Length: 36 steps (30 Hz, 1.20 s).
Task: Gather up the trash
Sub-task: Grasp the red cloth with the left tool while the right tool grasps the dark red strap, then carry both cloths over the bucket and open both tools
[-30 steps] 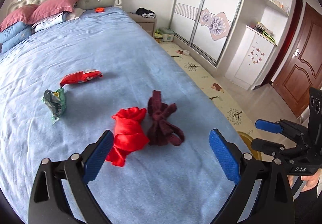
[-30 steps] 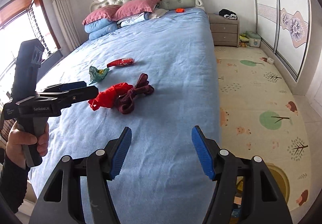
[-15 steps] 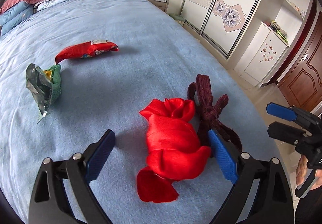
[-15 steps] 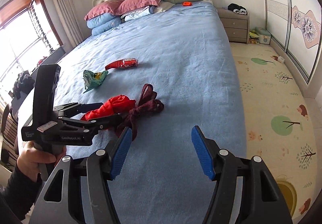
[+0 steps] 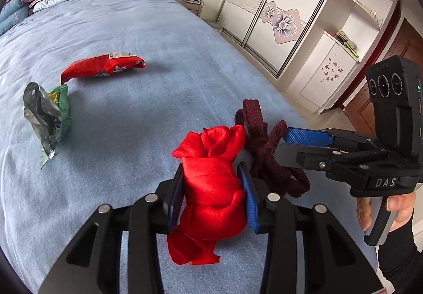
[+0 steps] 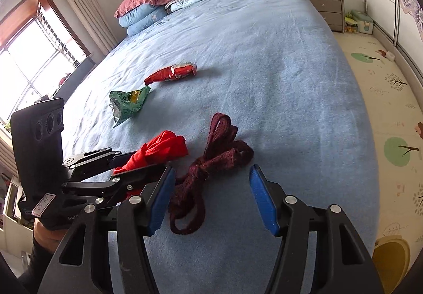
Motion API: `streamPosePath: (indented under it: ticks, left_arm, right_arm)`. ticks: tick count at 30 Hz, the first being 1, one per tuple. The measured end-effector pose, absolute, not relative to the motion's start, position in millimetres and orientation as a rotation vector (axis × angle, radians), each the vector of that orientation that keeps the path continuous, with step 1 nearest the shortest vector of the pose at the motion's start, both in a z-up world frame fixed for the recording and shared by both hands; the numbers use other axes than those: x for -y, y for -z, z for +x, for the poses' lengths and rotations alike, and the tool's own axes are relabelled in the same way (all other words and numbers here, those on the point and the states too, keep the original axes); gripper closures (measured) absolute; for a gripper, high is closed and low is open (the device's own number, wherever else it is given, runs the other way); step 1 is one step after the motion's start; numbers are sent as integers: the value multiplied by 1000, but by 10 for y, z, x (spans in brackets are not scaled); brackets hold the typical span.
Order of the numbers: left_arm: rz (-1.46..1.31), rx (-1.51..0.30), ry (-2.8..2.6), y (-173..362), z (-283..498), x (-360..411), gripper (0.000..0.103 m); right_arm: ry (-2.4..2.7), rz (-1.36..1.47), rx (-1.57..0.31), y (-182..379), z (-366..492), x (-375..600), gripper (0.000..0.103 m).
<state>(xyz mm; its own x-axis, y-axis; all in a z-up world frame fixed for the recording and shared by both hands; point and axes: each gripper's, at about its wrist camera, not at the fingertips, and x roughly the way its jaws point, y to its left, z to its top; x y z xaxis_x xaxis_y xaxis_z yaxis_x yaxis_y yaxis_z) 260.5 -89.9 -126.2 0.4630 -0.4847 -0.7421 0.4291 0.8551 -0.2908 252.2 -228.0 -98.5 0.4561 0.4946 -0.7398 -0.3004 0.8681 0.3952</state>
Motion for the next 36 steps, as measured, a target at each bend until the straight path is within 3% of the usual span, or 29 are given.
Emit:
streamPosePath:
  ticks: [4, 6, 7, 22, 36]
  left_arm:
    - [-77, -929, 552, 1255, 2601, 830, 64]
    - [-85, -928, 549, 1251, 2593, 812, 65]
    - [-89, -926, 549, 1244, 2585, 808, 65]
    - [-47, -892, 610, 960, 2218, 1219, 65]
    - [101, -946, 859, 985, 1514, 2914, 65]
  right_arm:
    - [-481, 184, -1013, 1075, 2558, 2153, 48]
    - [-473, 168, -1025, 1126, 2574, 2101, 76]
    - [-490, 158, -1037, 1158, 2582, 2060, 83]
    - [-401, 151, -913, 800, 1866, 2761, 85]
    - [-186, 232, -873, 790, 740, 4294, 85]
